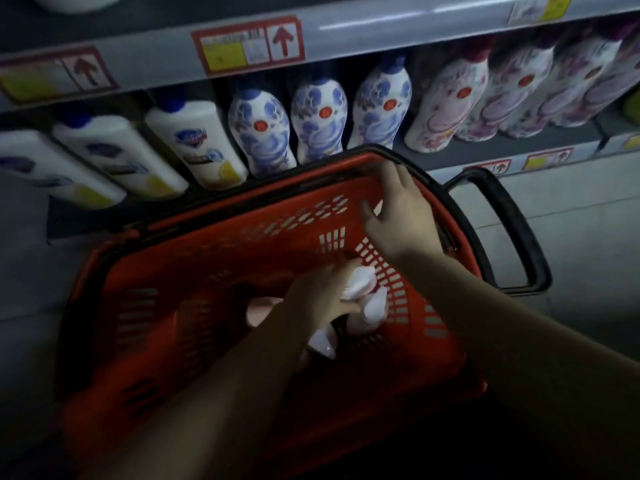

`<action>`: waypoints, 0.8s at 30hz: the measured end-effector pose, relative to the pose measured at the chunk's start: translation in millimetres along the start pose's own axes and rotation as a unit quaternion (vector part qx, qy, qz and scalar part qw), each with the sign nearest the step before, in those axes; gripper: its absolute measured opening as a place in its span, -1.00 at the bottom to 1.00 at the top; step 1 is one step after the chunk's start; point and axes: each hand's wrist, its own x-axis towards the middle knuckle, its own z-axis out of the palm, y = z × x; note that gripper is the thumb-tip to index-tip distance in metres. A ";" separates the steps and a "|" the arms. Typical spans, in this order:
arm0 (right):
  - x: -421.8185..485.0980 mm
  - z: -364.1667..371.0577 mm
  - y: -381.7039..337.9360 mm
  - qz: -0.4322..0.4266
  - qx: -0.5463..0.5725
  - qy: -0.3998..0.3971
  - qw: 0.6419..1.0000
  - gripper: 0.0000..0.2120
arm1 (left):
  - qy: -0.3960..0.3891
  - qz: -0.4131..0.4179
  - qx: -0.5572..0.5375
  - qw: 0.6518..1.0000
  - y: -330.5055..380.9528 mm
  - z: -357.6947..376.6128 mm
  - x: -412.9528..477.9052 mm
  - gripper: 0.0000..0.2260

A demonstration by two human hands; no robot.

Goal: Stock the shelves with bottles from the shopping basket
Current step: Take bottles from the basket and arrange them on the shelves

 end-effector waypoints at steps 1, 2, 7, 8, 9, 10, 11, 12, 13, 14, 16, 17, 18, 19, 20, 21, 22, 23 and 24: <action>-2.1 4.0 2.3 0.014 0.004 -0.015 1.000 -0.57 | 0.022 -0.025 -0.024 0.999 1.1 3.4 3.9 -0.44; -3.7 7.5 4.7 0.029 0.011 -0.031 0.999 -0.57 | 0.047 -0.027 -0.020 0.998 5.6 3.4 6.7 -0.50; -9.9 17.8 16.9 0.125 0.066 -0.081 0.987 -0.63 | 0.027 -0.066 -0.148 0.986 -0.1 -9.5 12.5 -0.44; -9.6 18.1 18.3 0.154 0.084 -0.084 0.981 -0.63 | 0.045 -0.087 -0.184 0.978 -6.2 -15.7 12.7 -0.45; -8.7 19.0 19.5 0.182 0.103 -0.092 0.974 -0.62 | 0.059 -0.105 -0.190 0.974 -12.3 -22.4 13.0 -0.48; -7.8 20.1 19.5 0.208 0.116 -0.106 0.965 -0.62 | 0.070 -0.117 -0.168 0.976 -17.0 -30.2 12.4 -0.47; -7.0 22.1 18.3 0.225 0.127 -0.123 0.958 -0.63 | 0.072 -0.120 -0.139 0.980 -20.9 -38.3 11.0 -0.43; -6.3 24.7 16.1 0.233 0.143 -0.137 0.952 -0.64 | 0.078 -0.099 -0.076 0.989 -24.4 -47.4 9.7 -0.40; -6.8 27.3 11.6 0.237 0.163 -0.150 0.946 -0.65 | 0.092 -0.082 -0.011 0.992 -25.2 -56.3 7.5 -0.44; -7.9 30.5 6.0 0.242 0.187 -0.162 0.938 -0.66 | 0.107 -0.078 0.031 0.991 -24.4 -66.3 4.5 -0.50; -12.1 37.4 -6.3 0.238 0.212 -0.179 0.931 -0.66 | 0.133 -0.073 0.062 0.987 -18.5 -87.5 -2.0 -0.56; -14.7 38.0 -13.8 0.226 0.207 -0.183 0.934 -0.64 | 0.144 -0.067 0.066 0.985 -14.9 -99.7 -6.1 -0.54; -17.7 37.4 -21.0 0.211 0.197 -0.182 0.940 -0.61 | 0.147 -0.057 0.070 0.985 -12.3 -112.0 -9.8 -0.53; -20.9 33.8 -29.1 0.199 0.185 -0.176 0.946 -0.56 | 0.147 -0.045 0.074 0.985 -9.2 -125.5 -14.2 -0.54; -23.2 29.5 -35.6 0.181 0.182 -0.166 0.952 -0.51 | 0.152 -0.032 0.084 0.984 -6.1 -138.9 -19.8 -0.56; -25.2 24.5 -41.7 0.165 0.182 -0.160 0.956 -0.45 | 0.157 -0.026 0.095 0.983 -2.4 -151.5 -26.0 -0.59; -27.2 19.6 -48.7 0.147 0.181 -0.157 0.960 -0.39 | 0.161 -0.025 0.104 0.981 2.9 -163.1 -33.1 -0.61; -30.0 13.6 -59.5 0.133 0.180 -0.150 0.963 -0.33 | 0.170 -0.022 0.114 0.979 10.8 -173.1 -41.1 -0.61; -33.2 10.0 -70.1 0.115 0.190 -0.132 0.966 -0.30 | 0.182 -0.022 0.123 0.975 18.8 -182.0 -48.7 -0.61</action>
